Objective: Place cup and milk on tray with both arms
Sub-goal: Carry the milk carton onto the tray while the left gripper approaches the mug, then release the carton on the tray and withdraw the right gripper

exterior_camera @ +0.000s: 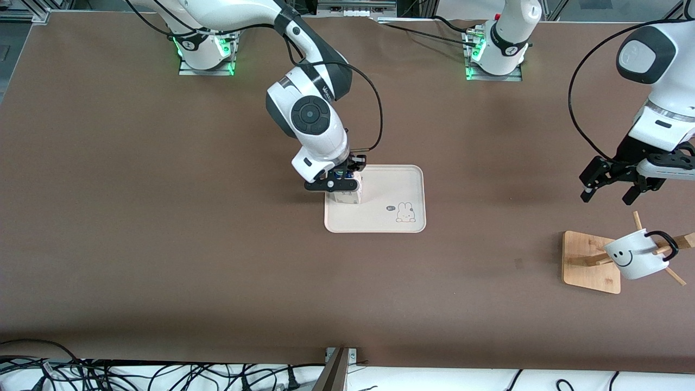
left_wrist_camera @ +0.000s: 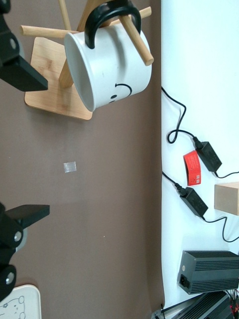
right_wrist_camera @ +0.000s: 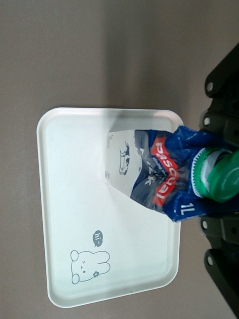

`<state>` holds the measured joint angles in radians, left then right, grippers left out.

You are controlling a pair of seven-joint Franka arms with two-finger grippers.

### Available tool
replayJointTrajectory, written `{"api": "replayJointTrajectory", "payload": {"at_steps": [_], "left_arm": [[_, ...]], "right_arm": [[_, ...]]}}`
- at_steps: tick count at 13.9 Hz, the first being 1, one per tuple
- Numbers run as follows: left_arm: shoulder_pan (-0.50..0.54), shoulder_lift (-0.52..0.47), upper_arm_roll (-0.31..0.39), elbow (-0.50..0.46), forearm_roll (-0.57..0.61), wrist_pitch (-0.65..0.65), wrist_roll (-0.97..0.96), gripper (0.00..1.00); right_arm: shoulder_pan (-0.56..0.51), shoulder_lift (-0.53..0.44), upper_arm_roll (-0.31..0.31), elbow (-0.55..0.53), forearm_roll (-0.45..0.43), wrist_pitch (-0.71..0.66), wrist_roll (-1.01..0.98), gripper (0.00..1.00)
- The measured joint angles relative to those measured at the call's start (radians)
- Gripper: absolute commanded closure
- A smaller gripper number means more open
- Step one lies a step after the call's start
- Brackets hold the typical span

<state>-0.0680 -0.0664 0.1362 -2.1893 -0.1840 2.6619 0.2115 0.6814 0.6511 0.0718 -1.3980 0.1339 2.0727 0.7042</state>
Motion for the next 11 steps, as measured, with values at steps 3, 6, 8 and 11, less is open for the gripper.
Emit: {"api": "replayJointTrajectory", "payload": {"at_steps": [3, 6, 8, 11], "left_arm": [[0.0, 0.015, 0.0, -0.052, -0.003, 0.151, 0.0, 0.0], [0.0, 0.064, -0.004, -0.072, -0.003, 0.296, 0.0, 0.0], [-0.001, 0.104, -0.013, -0.084, -0.003, 0.38, -0.001, 0.0], [-0.003, 0.147, -0.025, -0.127, -0.003, 0.512, -0.001, 0.0]], "right_arm": [[0.0, 0.004, -0.001, 0.0, 0.0, 0.021, 0.016, 0.0], [-0.002, 0.004, -0.005, 0.023, 0.0, 0.033, 0.062, 0.0], [-0.003, 0.002, -0.008, 0.063, 0.0, 0.032, 0.088, 0.0], [-0.013, -0.039, -0.036, 0.117, -0.002, -0.021, 0.1, 0.0]]}}
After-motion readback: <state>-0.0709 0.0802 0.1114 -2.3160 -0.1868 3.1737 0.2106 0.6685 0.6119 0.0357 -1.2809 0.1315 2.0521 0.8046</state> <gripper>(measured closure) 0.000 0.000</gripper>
